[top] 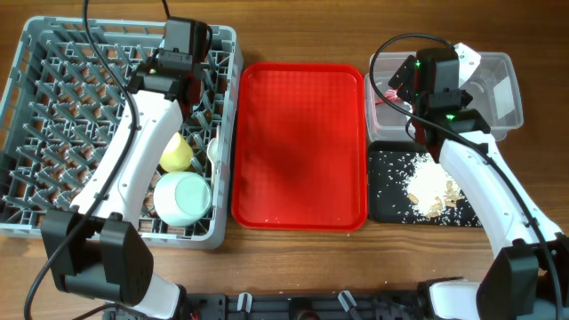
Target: Sort waste into correct bins and load items into the dishwasher rack
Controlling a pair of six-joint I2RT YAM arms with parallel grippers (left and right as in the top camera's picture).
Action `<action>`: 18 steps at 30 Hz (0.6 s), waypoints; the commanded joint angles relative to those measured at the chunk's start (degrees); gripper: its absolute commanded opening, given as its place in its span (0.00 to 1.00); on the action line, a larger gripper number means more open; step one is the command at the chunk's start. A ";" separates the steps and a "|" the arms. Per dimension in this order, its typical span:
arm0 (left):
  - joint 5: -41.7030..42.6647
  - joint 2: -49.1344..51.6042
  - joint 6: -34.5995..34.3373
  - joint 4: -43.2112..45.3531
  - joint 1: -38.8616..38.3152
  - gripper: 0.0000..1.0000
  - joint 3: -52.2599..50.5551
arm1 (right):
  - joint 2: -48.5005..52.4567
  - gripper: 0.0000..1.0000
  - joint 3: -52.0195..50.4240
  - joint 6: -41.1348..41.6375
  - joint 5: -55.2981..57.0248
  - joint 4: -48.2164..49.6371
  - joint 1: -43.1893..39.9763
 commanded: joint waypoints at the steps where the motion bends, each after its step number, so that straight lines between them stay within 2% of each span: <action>1: 6.45 2.82 -4.66 -1.46 0.35 0.36 -1.88 | -0.68 1.00 0.46 0.39 0.96 0.09 -0.17; 2: 6.47 2.82 -5.22 -1.46 0.35 0.59 -1.88 | -0.66 0.99 0.48 0.42 0.96 0.09 -0.17; 3: 6.45 2.82 -5.46 -1.49 0.35 0.86 -1.88 | -0.68 1.00 0.48 0.42 0.96 0.09 -0.17; 4: 6.43 2.82 -5.97 -1.46 0.35 0.99 -1.88 | -0.66 1.00 0.48 0.42 0.96 0.09 -0.17; 9: 0.90 -0.57 -9.51 0.55 0.39 1.00 -0.13 | -0.66 1.00 0.46 0.44 0.96 0.09 -0.17; 15: 0.57 -15.10 -10.19 6.10 0.39 1.00 2.29 | -0.66 1.00 0.46 0.42 0.96 0.09 -0.17; 17: 1.14 -20.00 -16.44 3.54 0.24 1.00 2.29 | -0.66 1.00 0.46 0.42 0.96 0.09 -0.17; 18: 5.27 -23.71 -21.42 -0.04 0.24 1.00 2.29 | -0.66 1.00 0.48 0.42 0.96 0.09 -0.17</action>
